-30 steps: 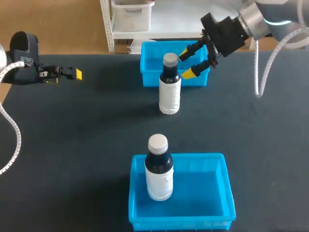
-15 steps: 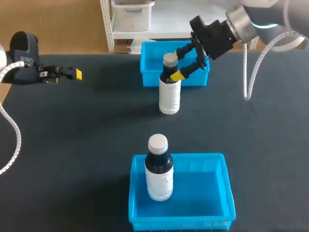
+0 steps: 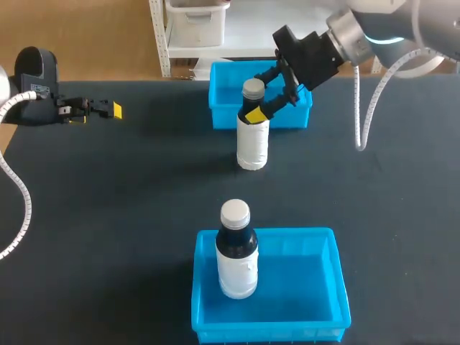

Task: Pick up the bottle, and place it in the far bin if it is heavy, or in the near bin if it is light.

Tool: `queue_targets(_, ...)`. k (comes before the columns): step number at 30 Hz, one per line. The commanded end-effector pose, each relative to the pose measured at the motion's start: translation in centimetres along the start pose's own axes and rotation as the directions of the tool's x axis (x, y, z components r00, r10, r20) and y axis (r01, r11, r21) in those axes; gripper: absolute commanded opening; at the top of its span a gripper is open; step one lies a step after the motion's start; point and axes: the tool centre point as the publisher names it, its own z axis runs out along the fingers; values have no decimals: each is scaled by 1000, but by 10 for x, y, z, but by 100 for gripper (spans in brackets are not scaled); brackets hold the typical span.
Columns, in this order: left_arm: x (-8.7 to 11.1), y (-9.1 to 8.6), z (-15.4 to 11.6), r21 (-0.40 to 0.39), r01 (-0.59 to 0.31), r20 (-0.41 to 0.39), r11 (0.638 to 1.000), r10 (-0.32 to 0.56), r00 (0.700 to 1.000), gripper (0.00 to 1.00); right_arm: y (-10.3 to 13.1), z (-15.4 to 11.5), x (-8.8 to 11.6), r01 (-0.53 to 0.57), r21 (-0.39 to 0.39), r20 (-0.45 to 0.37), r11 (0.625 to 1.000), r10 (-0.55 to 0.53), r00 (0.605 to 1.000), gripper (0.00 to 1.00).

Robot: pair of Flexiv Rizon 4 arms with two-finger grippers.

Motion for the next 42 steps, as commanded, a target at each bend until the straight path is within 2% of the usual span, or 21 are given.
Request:
queue_targets(1,0,0,0,0,0,0,1000,0,1000,100,1,1,1,-3,2,-1,1000,3,1000,88)
queue_targets(6,0,0,0,0,0,0,1000,0,1000,100,2,1,2,-7,4,0,1000,7,1000,81)
queue_targets(11,0,0,0,0,0,0,1000,0,1000,100,2,1,2,-8,5,2,1000,8,1000,56)
queue_targets(13,0,0,0,0,0,0,1000,0,1000,100,2,1,2,-6,5,3,1000,6,1000,49)
queue_targets(16,0,0,0,0,0,0,1000,0,1000,100,3,1,1,-2,4,3,1000,2,1000,45)
queue_targets(19,0,0,0,0,0,0,1000,0,1000,100,5,-1,0,1,4,2,1000,-1,1000,34)
queue_targets(28,0,0,0,0,0,0,1000,0,1000,100,15,-29,1,-8,43,3,999,8,1000,33)
queue_targets(34,0,0,0,0,0,0,1000,0,1000,100,20,-65,7,-35,100,2,994,35,999,31)
queue_targets(36,0,0,0,0,0,0,1000,0,1000,100,21,-79,10,-46,122,-2,991,46,999,27)
queue_targets(42,0,0,0,0,0,0,1000,0,1000,100,20,-120,17,-81,179,-1,980,83,997,27)
